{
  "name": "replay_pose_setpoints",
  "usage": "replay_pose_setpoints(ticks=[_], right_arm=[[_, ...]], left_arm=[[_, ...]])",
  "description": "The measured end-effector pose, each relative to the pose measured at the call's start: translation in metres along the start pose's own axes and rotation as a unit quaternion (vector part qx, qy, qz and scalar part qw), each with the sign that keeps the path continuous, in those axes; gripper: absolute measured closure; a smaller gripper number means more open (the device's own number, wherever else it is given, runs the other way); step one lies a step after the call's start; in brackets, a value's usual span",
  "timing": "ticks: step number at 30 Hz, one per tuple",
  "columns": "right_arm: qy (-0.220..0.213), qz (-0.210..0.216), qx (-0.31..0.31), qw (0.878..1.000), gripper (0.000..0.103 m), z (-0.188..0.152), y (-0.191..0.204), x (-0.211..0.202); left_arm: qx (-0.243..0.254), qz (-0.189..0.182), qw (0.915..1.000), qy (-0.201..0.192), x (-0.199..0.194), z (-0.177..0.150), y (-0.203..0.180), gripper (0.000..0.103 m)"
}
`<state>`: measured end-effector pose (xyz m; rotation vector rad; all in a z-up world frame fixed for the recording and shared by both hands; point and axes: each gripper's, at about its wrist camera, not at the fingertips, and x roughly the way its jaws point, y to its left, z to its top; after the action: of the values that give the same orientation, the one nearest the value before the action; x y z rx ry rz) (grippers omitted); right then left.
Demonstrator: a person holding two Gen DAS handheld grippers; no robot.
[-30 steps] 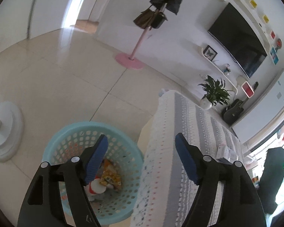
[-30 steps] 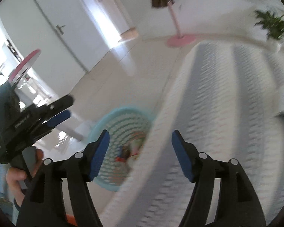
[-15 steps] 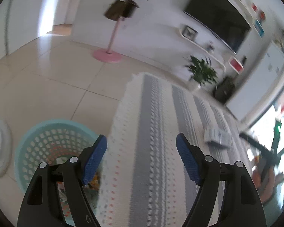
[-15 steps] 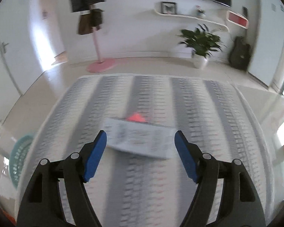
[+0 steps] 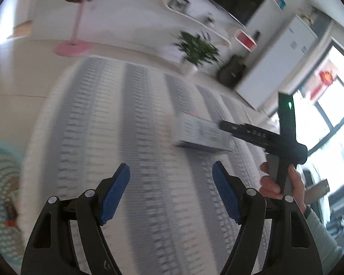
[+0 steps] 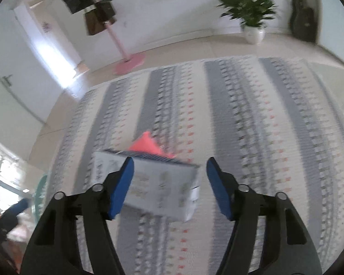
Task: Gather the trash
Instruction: 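Grasp the white milk carton with the left tool while the right tool grasps the pink packet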
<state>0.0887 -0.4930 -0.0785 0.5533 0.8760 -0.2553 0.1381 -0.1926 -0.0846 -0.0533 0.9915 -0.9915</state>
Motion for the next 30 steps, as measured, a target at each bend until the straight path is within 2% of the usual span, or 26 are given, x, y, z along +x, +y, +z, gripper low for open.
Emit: replay_pose_setpoints(ticks=[3,5,9,11,13,15,18,21,26,30], right_arm=[[0.01,0.028,-0.006,1.0,0.047,-0.009,0.007,0.0],[0.016,0.059,0.001,0.998,0.047,-0.014,0.011,0.0],[0.042,0.137,0.012,0.99,0.047,-0.027,0.025,0.003],[0.054,0.168,0.007,0.984,0.047,-0.033,0.034,0.004],[0.052,0.173,-0.002,0.983,0.047,-0.037,0.04,-0.001],[0.031,0.146,-0.015,0.989,0.047,-0.038,0.038,-0.011],[-0.012,0.054,-0.038,0.998,0.047,-0.03,0.032,-0.024],[-0.04,-0.023,-0.056,0.997,0.047,-0.018,0.025,-0.026],[-0.042,-0.076,-0.082,0.993,0.047,-0.014,0.018,-0.017],[-0.031,-0.079,-0.095,0.992,0.047,-0.016,0.012,-0.006]], left_arm=[[-0.026,-0.03,0.9988,0.03,0.033,0.0,-0.003,0.036],[-0.057,-0.04,0.9969,0.036,0.048,-0.001,0.003,0.039],[-0.082,-0.028,0.9959,0.024,0.053,0.002,0.016,0.038],[-0.086,-0.016,0.9959,0.019,0.052,0.008,0.024,0.035],[-0.091,-0.001,0.9957,0.016,0.05,0.013,0.028,0.026],[-0.097,0.007,0.9951,0.014,0.051,0.021,0.032,0.023],[-0.121,0.013,0.992,0.035,0.069,0.033,0.028,0.021],[-0.151,0.029,0.9868,0.052,0.092,0.037,0.018,0.021],[-0.174,0.097,0.9778,0.066,0.134,0.049,0.007,0.02],[-0.122,0.15,0.9789,0.066,0.155,0.063,-0.004,0.02]])
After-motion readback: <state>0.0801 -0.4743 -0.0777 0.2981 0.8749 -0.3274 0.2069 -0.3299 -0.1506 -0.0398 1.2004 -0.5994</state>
